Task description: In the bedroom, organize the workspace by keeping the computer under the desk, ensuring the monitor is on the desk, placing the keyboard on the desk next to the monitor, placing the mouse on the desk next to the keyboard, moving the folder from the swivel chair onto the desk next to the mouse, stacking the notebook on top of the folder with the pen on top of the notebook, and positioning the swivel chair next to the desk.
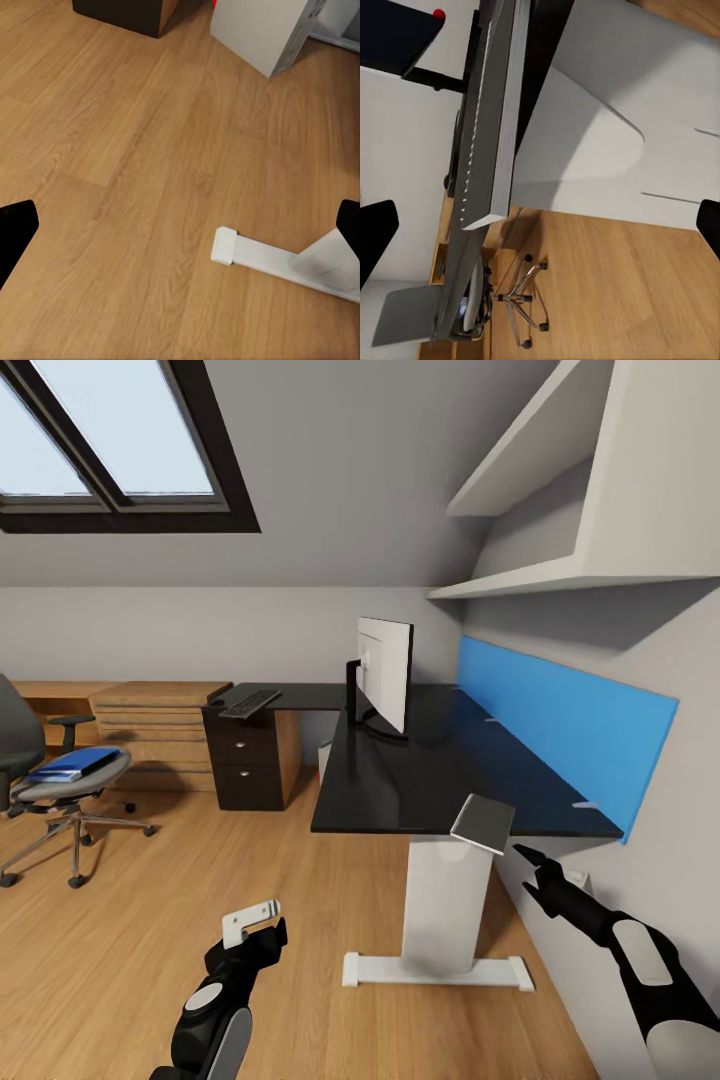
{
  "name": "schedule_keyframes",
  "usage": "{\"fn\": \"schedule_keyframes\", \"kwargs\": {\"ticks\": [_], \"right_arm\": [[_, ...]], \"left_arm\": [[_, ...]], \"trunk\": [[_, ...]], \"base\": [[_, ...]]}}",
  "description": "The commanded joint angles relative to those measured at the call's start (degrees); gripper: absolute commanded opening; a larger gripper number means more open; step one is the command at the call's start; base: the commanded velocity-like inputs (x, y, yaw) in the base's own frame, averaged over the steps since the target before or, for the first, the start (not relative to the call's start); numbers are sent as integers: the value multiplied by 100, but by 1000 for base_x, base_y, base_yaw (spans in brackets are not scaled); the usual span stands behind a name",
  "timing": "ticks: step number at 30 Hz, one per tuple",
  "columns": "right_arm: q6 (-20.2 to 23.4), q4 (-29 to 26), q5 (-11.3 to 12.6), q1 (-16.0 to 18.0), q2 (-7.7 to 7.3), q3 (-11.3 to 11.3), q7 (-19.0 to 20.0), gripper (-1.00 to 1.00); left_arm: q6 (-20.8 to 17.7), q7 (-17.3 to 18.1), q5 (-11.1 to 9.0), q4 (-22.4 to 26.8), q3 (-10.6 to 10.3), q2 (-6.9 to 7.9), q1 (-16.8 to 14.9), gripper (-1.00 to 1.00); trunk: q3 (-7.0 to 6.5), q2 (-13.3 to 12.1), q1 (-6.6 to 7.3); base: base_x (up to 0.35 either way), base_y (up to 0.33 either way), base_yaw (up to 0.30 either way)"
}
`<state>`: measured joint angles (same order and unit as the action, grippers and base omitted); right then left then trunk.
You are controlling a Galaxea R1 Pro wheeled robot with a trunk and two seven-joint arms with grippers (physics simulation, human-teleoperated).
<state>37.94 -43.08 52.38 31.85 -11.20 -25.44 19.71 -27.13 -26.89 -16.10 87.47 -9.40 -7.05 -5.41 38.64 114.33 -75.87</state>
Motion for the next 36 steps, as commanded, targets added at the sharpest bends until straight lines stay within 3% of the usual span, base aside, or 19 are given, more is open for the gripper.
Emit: {"fn": "schedule_keyframes", "kwargs": {"ticks": [1,36], "right_arm": [[38,1,1,5,4,-20,14,100],[30,124,8,5,12,-15,15,100]], "left_arm": [[-11,-50,-60,7,-8,1,-4,100],[-2,-1,-60,-61,-26,19,-4,100]], "trunk": [[6,3,1],[6,3,1]], "base": [[0,0,0],[73,30,0]]}}
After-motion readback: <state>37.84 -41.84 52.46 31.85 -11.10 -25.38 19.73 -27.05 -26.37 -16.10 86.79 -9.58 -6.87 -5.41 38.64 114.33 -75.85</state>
